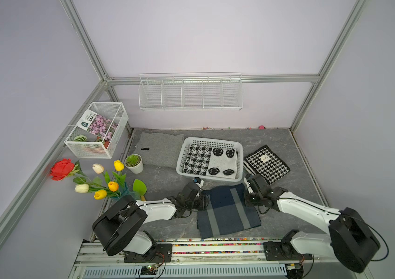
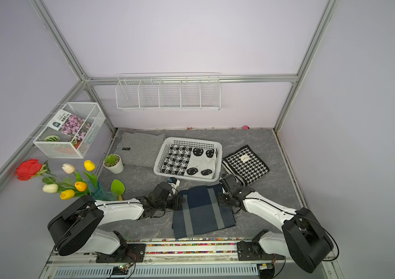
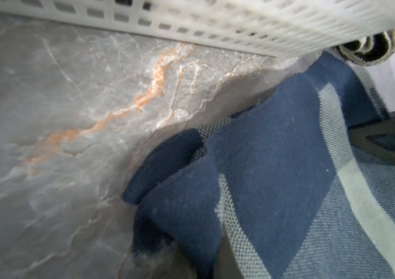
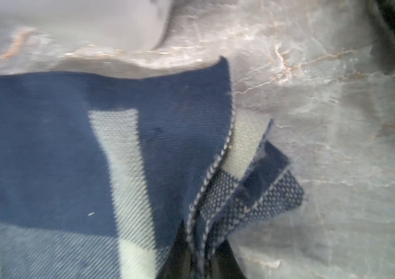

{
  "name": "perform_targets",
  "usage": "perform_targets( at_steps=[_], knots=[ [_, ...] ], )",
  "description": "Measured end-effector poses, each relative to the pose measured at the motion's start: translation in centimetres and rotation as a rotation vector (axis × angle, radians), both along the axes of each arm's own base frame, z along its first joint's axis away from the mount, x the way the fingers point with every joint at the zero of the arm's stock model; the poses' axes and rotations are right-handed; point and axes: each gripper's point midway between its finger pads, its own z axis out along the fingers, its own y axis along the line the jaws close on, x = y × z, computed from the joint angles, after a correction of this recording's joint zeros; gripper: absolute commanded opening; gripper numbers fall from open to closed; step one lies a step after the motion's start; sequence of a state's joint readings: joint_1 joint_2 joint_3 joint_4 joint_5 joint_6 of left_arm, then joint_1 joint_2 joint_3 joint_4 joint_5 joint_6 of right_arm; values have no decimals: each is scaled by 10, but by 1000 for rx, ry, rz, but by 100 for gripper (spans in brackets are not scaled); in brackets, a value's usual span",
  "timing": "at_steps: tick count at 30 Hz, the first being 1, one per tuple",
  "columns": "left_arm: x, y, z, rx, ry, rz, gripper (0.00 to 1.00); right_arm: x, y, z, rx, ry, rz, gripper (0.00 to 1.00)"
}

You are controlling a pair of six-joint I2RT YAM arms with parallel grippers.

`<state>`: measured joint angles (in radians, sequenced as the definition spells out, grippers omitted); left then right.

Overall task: Put the folded scarf in the basket
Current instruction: Pick up the scarf at the center of the board.

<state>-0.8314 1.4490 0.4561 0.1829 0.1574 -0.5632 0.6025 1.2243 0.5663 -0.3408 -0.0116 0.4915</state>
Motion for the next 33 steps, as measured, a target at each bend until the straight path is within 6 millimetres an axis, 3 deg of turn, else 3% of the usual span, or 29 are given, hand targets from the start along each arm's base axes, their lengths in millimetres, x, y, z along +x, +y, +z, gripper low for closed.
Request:
perform_targets(
  at_steps=[6, 10, 16, 19, 25, 28, 33],
  knots=[
    [-11, 9, 3, 11, 18, -8, 0, -7, 19, 34, 115, -101, 90, 0],
    [-15, 10, 11, 6, 11, -14, 0, -9, 25, 42, 150, -121, 122, 0],
    [-22, 8, 48, -41, -72, -33, 0, -21, 40, 48, 170, -134, 213, 0],
    [-22, 9, 67, -66, -117, -37, 0, -30, 52, 69, 200, -180, 276, 0],
    [-20, 10, 84, -73, -141, -29, 0, -36, 71, 126, 267, -264, 344, 0],
    [-17, 13, 106, -91, -176, -13, 0, -38, 78, 154, 294, -294, 374, 0],
    [-6, 11, 178, -185, -303, 20, 0, -32, 88, 204, 334, -366, 398, 0]
  ],
)
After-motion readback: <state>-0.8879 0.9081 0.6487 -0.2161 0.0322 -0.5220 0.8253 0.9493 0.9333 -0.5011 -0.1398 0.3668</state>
